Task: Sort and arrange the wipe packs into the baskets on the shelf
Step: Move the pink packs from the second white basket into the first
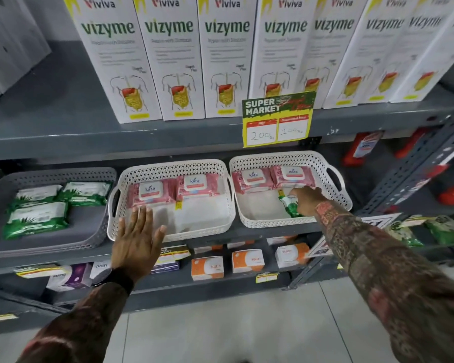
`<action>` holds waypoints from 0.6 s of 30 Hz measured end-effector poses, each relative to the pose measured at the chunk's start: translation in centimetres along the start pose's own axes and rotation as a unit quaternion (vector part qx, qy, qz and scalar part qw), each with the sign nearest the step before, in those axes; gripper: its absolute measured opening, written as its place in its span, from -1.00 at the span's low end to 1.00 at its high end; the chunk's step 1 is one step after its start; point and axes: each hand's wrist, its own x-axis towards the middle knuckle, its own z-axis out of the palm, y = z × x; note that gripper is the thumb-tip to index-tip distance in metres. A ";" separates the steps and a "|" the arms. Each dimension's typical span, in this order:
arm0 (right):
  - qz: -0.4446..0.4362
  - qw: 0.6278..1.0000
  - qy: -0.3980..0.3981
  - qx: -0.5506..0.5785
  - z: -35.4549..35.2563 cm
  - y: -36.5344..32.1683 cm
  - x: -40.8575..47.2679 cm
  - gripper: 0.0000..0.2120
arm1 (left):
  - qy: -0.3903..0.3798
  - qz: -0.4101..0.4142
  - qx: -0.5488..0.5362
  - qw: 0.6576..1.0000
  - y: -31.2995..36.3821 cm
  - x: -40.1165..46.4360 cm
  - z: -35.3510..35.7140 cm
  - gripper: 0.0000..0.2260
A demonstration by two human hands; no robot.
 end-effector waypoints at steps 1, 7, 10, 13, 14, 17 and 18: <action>0.004 1.000 0.002 0.007 0.1 0.2 0.0 -0.45 | -0.001 -0.002 -0.002 1.000 0.1 -0.1 0.1 -0.25; 0.006 0.996 0.066 0.059 0.3 -0.5 -0.9 -0.27 | -0.002 0.008 -0.023 1.000 0.2 -0.1 -0.6 -0.20; -0.020 0.988 0.135 0.066 -0.8 -3.6 -1.6 -0.24 | -0.005 0.010 -0.053 0.999 -0.4 -0.5 -1.4 -0.20; -0.080 0.976 0.186 0.085 -2.2 -8.9 -2.4 -0.19 | 0.038 -0.006 -0.063 0.997 -2.7 -1.1 -2.6 -0.25; -0.104 0.971 0.195 0.093 -2.6 -11.0 -2.7 -0.17 | 0.047 -0.012 -0.062 0.997 -4.0 -1.4 -3.1 -0.27; -0.180 0.956 0.211 0.092 -3.1 -18.8 -3.6 -0.14 | 0.053 -0.042 -0.058 0.996 -8.7 -2.5 -4.6 -0.25; -0.202 0.952 0.212 0.084 -3.0 -21.5 -4.0 -0.15 | 0.057 -0.056 -0.060 0.995 -10.2 -2.9 -5.0 -0.23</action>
